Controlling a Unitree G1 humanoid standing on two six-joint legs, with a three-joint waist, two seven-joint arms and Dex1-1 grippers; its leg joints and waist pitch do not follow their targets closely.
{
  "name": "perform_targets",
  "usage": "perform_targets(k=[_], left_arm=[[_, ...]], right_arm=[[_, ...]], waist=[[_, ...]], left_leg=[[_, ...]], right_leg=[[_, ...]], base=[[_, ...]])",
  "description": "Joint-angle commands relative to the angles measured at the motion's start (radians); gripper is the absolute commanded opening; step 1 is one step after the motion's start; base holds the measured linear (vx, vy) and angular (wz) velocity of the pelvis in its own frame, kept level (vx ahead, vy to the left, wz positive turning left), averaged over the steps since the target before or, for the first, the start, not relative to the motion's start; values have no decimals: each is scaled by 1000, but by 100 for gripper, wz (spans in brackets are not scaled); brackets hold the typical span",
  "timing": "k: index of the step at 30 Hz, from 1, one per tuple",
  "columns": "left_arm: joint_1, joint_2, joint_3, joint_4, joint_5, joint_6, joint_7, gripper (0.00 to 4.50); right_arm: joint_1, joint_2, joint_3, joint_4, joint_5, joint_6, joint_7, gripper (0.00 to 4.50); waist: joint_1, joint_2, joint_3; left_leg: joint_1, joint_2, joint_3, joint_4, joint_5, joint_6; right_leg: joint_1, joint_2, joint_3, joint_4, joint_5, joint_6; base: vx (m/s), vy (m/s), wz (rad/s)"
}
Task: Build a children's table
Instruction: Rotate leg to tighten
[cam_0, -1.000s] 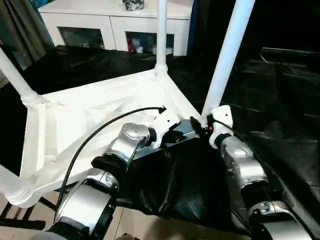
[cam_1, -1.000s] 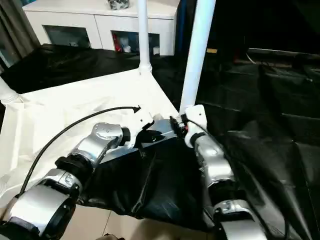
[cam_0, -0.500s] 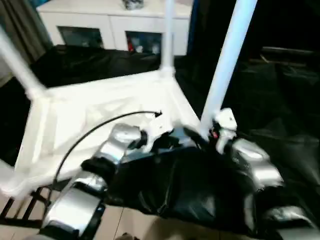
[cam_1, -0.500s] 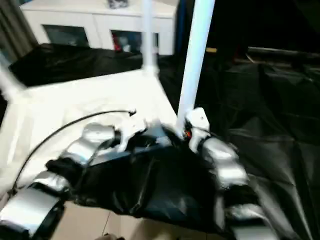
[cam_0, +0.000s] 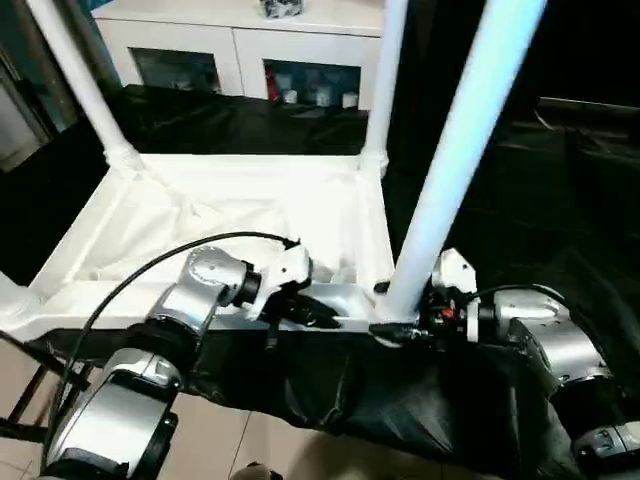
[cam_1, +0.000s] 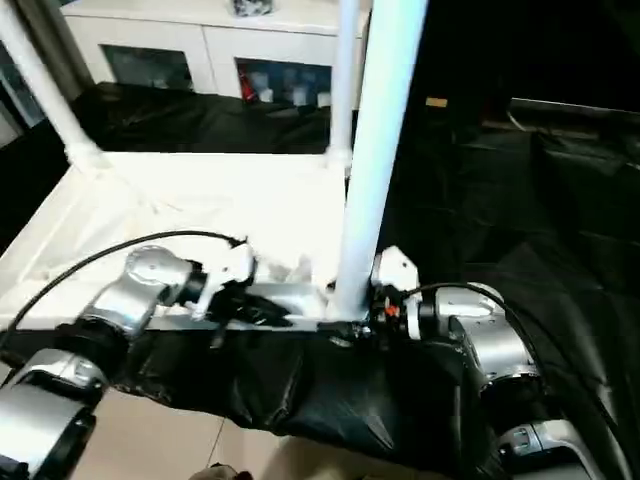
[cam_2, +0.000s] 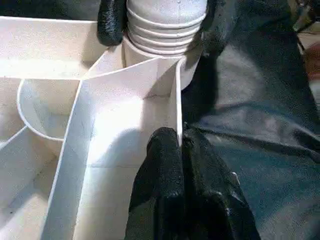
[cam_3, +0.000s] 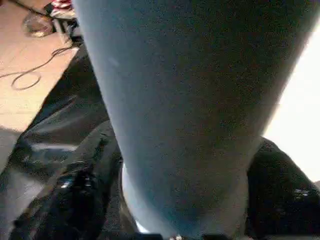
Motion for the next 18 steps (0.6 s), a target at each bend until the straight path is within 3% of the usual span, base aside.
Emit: perform_targets(k=[1,3,8,12,13,14,18], left_arm=[[-4,-3,-2,-31,-25,-18,-26,0],[-2,-2,-4,-32,-28,-12,-31,0],[-3,-20,12,-38,-34,32,18,0],[-25,-63,27,-17,-1,89,173,0],[-41,-100,35,1,23,120,295,0],[-49,-123,42,9,28,138,354,0],[-63,-188,48,20,48,188,497,0]], right_arm=[[0,-1,15,-28,3,10,19,309],[5,6,13,-41,16,30,26,285],[26,32,-10,-61,26,71,-40,274],[20,100,-57,-30,3,95,-243,272],[14,153,-81,1,-37,82,-403,272],[8,181,-94,18,-52,85,-481,272],[-22,270,-125,80,-92,87,-707,272]], waist=[[1,-18,-68],[1,-19,-68],[4,-20,-69],[-7,-17,-65],[-9,-26,-65],[-15,-19,-63],[-30,-22,-66]], left_leg=[[11,56,-11,-64,-181,106],[11,55,-11,-64,-183,99],[10,55,-11,-62,-162,102],[14,53,-14,-68,-203,65],[14,51,-14,-69,-210,55],[15,51,-16,-71,-215,38],[15,44,-15,-69,-212,32]], right_leg=[[53,-75,43,-68,-215,-249],[54,-75,43,-68,-224,-245],[55,-76,43,-65,-198,-248],[51,-76,42,-74,-277,-233],[51,-76,43,-78,-309,-216],[48,-76,44,-79,-329,-209],[50,-74,45,-82,-315,-202]], base=[[0,0,0],[0,0,0],[0,0,0],[0,0,0],[0,0,0],[0,0,0],[0,0,0]])
